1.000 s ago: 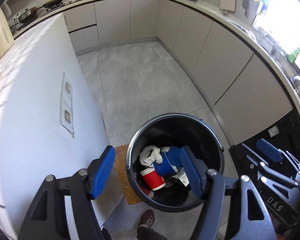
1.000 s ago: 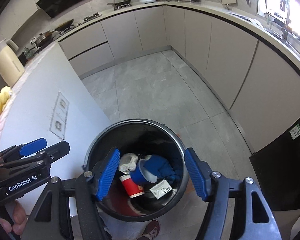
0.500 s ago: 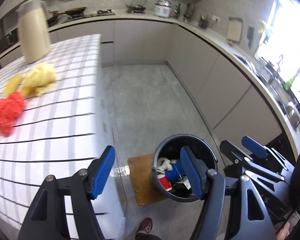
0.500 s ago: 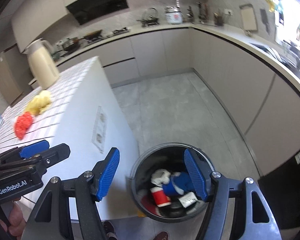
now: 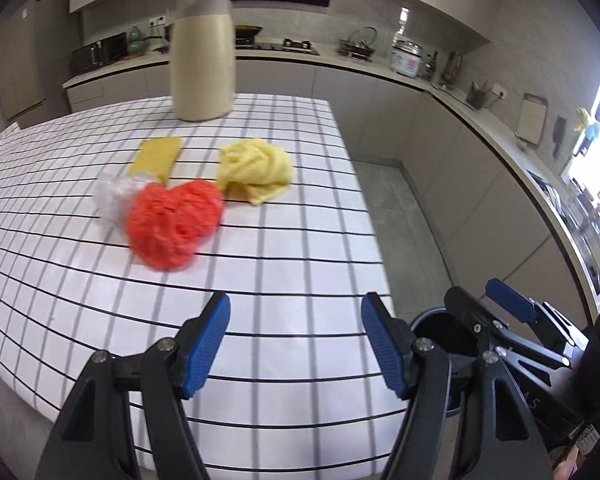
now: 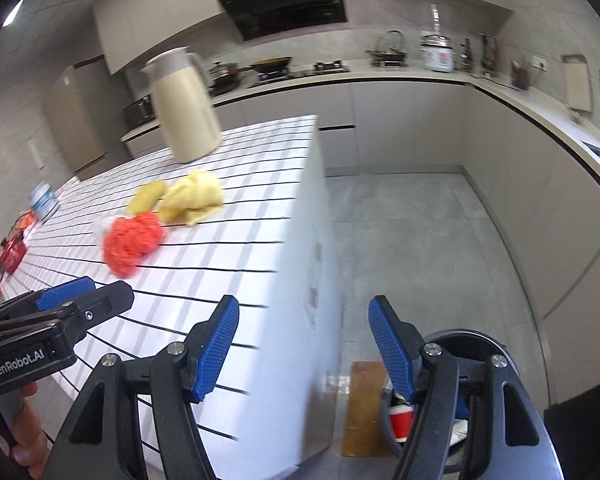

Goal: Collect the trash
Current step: 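Move both open tools back toward the red and clear plastic bags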

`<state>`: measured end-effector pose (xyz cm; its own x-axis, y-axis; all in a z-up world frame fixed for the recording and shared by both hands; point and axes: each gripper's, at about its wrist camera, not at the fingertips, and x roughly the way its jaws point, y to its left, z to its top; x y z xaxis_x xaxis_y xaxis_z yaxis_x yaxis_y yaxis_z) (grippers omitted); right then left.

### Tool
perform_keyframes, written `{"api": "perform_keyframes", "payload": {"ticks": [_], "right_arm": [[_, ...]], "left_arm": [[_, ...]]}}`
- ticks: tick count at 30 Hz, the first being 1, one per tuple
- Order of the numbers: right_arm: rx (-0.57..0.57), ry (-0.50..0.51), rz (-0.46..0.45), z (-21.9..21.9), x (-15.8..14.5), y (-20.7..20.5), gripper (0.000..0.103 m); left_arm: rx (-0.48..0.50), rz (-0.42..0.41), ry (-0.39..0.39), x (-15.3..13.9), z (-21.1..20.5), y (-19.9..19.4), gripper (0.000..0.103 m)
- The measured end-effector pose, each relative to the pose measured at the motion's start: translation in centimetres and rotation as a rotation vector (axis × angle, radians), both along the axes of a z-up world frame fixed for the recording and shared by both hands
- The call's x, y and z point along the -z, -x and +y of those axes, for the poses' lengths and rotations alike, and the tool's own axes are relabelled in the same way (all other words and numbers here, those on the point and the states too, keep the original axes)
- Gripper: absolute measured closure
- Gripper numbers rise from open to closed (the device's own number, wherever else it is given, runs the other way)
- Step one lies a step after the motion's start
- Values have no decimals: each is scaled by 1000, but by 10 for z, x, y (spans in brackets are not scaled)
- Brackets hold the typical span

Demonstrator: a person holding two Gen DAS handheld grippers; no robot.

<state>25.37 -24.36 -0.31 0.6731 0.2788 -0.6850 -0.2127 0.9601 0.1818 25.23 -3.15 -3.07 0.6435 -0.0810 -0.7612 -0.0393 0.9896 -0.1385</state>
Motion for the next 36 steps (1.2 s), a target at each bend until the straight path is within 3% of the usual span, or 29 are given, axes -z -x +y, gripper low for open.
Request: {"api": "perform_keyframes", "payload": {"ticks": [11,20,36], "right_arm": [[-62,-1,-9,92,-11,-15,32],[-70,11,-1,149,-13,-26,29],[-57,-3,54,223,7,-57,25]], "left_arm": [[-61,-31,-18,-9,85,-2,34],[-56,-46,-32,-9,135,-13,34],[-44,-7,-54,16,204,-54,34]]}}
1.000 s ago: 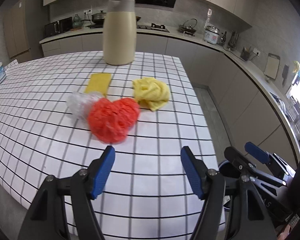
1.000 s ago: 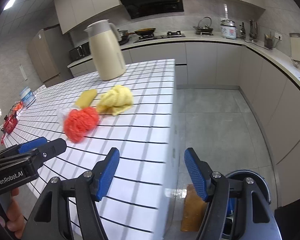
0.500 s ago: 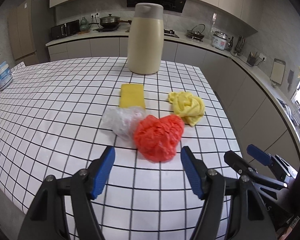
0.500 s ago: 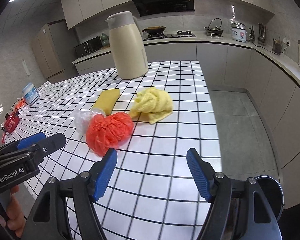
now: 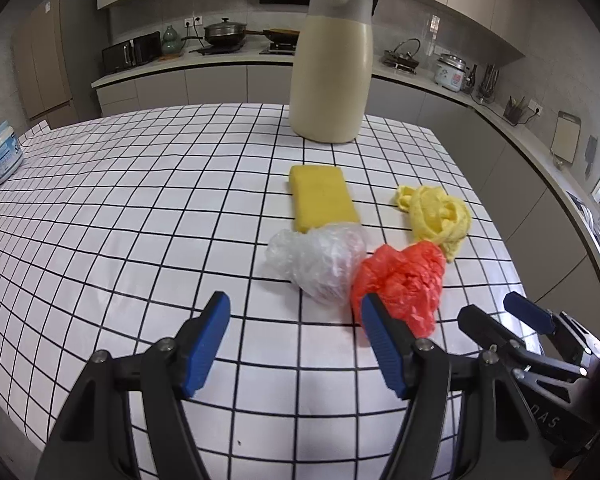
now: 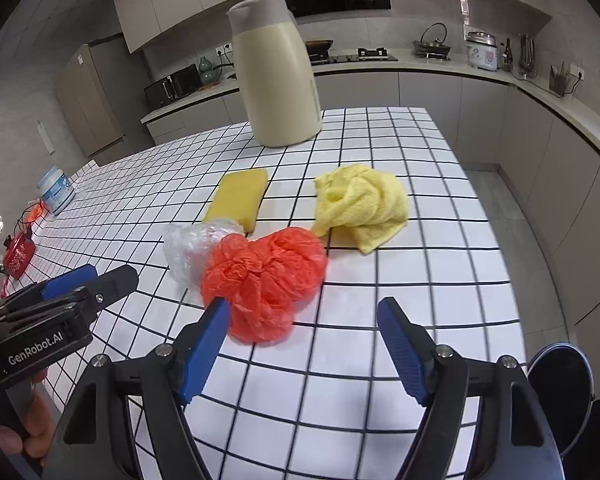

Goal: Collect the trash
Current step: 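Move both open tools back toward the red and clear plastic bags, then grasp the red plastic bag with the right tool while the left tool grasps the clear bag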

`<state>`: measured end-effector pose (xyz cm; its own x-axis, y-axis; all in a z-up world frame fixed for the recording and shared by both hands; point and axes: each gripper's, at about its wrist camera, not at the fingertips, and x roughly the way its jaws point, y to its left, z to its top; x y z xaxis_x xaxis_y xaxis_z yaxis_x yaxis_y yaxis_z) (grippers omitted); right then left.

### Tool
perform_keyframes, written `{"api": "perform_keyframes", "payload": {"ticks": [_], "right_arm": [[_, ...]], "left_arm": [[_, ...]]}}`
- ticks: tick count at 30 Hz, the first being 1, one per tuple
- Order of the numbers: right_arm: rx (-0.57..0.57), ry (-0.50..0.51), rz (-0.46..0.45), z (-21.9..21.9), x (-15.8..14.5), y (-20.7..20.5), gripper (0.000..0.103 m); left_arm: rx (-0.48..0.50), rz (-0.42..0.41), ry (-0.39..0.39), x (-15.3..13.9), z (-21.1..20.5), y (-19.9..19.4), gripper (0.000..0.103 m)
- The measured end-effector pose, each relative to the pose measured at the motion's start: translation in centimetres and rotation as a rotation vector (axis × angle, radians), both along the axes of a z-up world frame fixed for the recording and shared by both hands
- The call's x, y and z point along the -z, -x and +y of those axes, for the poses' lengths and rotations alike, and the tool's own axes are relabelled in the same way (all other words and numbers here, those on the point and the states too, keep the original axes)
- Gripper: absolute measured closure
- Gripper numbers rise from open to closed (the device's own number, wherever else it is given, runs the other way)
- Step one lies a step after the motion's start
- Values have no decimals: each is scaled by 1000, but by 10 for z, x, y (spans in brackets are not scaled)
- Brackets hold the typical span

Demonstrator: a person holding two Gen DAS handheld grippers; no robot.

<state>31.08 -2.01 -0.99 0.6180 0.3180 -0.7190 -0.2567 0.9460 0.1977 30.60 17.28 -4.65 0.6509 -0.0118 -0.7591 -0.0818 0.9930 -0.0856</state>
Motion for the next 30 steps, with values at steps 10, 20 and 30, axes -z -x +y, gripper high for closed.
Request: {"api": "perform_keyframes", "payload": {"ticks": [10,20,30], "right_arm": [[-26,-34,79,40,29,-41,25],[13,-41,91,24,44,-48,43],[56,-13,83,-8,41,-40,34]], "left_arm": [[9,15,-1,8,21,-20,34],[79,36,29,17,10,-43,34],[128,85,-2,37,-16,-67,31]]}}
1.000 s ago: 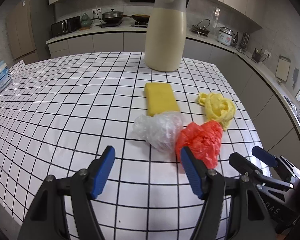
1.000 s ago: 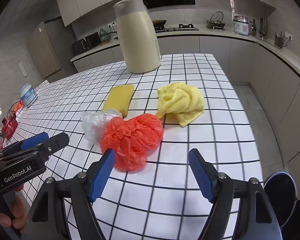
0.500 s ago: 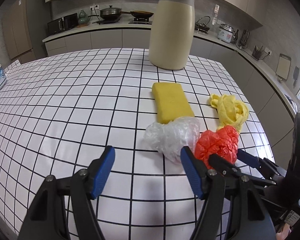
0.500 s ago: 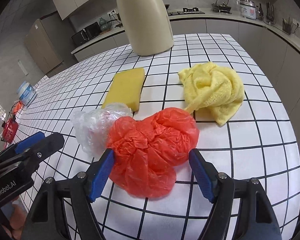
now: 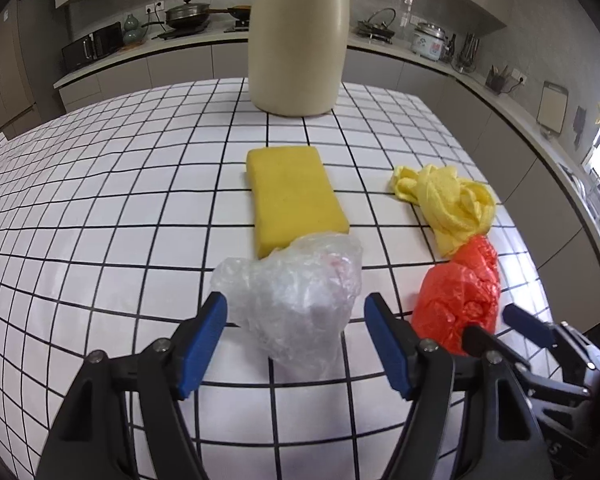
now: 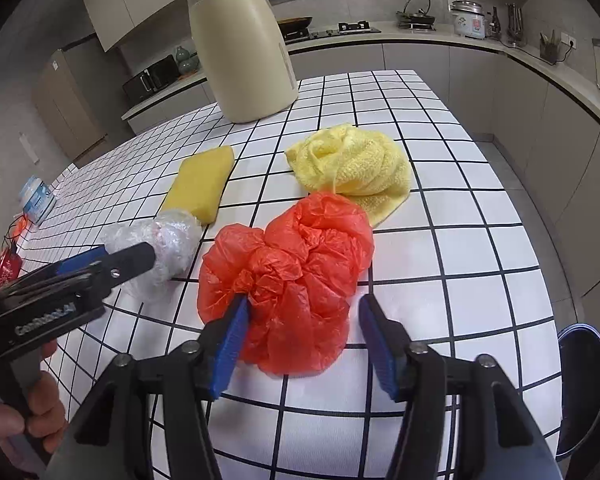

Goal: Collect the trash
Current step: 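Grasp the red plastic bag with the right tool while the left tool grasps the clear bag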

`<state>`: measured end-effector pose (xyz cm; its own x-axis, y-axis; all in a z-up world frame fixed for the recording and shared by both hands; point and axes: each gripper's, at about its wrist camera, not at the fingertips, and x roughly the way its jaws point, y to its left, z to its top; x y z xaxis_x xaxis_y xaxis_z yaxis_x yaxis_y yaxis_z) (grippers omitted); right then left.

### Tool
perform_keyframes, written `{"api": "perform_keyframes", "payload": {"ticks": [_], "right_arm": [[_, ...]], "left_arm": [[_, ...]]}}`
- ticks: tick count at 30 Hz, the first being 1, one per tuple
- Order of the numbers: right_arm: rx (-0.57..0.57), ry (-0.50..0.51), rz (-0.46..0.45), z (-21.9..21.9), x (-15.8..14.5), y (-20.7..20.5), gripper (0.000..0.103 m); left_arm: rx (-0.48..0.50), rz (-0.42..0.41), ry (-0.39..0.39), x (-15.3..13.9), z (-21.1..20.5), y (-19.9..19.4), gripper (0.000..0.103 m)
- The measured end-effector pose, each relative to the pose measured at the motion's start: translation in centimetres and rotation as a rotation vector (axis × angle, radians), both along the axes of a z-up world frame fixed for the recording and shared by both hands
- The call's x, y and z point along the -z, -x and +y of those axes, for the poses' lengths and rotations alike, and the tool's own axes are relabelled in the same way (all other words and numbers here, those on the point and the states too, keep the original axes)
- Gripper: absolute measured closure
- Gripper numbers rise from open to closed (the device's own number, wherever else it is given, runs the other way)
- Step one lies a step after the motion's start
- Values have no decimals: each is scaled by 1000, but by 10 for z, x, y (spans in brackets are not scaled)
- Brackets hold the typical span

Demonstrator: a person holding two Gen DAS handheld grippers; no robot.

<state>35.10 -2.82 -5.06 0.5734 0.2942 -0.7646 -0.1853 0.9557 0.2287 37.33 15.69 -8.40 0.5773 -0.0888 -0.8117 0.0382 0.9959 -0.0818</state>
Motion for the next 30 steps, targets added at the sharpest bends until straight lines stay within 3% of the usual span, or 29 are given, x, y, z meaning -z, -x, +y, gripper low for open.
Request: {"api": "perform_keyframes", "payload": {"ticks": [1,6,9,11,12,18,30], "right_arm": [[4,4,-5,0,-1,0,28],[-2,-18,9,2,3,-5,27],[-4,-44,19,4,7,-10,27],[-7,-45,10,5,7,-10,37],[-14,-45,6,6,7,-10,51],[-53,-53,-7,11,5,-6,72],[-83,-86,-69,-17,-18,25,76]], "left_arm": [[3,9,0,3,-1,-2,31],[13,8,20,9,1,-5,32],[14,2,32,10,2,-4,43],[13,-4,48,9,3,-2,50],[13,-7,48,9,3,-1,52],[-6,-21,68,4,5,10,59],[-34,-90,76,-27,-19,44,59]]}}
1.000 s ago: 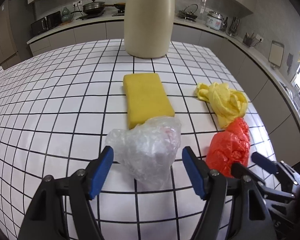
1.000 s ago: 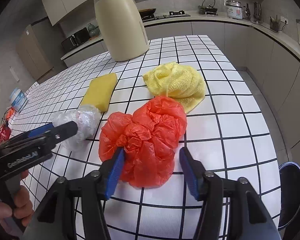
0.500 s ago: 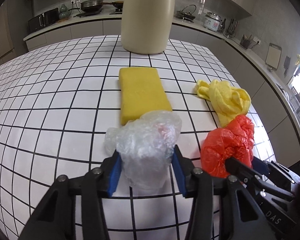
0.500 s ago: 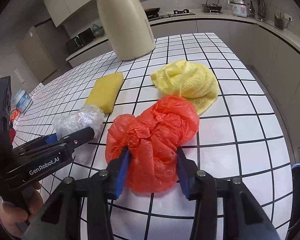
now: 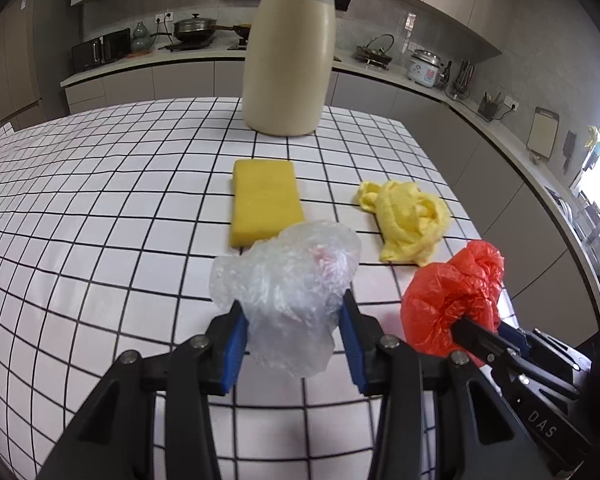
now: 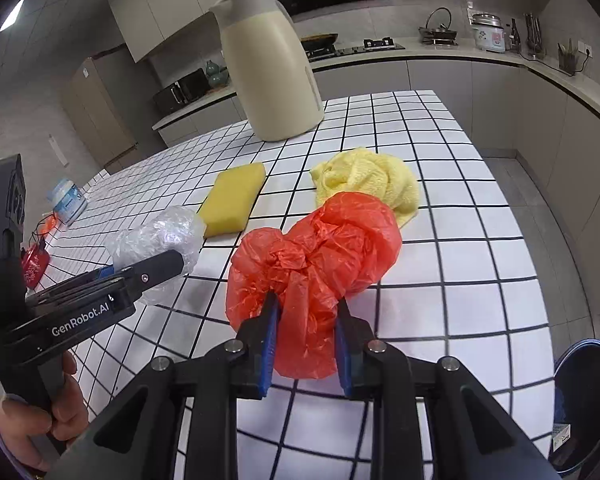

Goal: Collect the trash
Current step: 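Carry the red and clear bags with both tools over the black bin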

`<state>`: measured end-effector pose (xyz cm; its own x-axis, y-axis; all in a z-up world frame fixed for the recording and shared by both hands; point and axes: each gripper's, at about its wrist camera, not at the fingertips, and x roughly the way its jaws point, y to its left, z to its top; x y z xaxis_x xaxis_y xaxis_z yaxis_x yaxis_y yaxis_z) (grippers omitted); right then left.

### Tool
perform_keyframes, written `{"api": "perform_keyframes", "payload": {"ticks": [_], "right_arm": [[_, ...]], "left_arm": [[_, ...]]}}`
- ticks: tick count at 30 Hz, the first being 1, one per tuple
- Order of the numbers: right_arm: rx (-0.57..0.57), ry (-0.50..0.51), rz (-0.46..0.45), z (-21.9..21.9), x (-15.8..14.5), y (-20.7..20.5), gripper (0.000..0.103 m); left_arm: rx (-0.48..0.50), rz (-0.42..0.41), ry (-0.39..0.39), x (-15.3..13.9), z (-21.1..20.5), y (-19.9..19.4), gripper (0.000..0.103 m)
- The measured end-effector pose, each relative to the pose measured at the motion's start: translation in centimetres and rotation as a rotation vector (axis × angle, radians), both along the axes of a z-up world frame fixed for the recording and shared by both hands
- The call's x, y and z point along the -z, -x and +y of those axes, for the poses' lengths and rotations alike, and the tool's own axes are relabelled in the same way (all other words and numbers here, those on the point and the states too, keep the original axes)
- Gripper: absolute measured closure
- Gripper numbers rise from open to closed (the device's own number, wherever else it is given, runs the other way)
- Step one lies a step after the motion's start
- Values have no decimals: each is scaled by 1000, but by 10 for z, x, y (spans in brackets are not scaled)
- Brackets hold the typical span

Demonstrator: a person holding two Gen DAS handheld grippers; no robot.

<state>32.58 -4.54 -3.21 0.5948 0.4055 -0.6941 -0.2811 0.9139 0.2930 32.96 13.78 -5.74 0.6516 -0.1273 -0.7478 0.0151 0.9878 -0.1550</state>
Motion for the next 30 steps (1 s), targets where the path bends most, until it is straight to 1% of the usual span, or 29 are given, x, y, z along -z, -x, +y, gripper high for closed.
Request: {"api": "perform_keyframes", "payload": {"ticks": [5,9,17,26,30], "right_arm": [[7,-14,-17,-29,-10,21,76],[29,-13,-34,-56,-18,33,76],[131,-9,-52,-139,-29,63,76],[263,2,-39,-231,-27,96,76],[313,11,-31,-265,-25,110,76]], "left_arm": [[18,-16,-2,-9,-30,14,59],[52,-31,2,-17,-62,24,59],[143,-47,13,-26,-134,37,59],[258,-29,35,-23,-211,46,59],[302,-18,41,-20,-240,52,59]]}}
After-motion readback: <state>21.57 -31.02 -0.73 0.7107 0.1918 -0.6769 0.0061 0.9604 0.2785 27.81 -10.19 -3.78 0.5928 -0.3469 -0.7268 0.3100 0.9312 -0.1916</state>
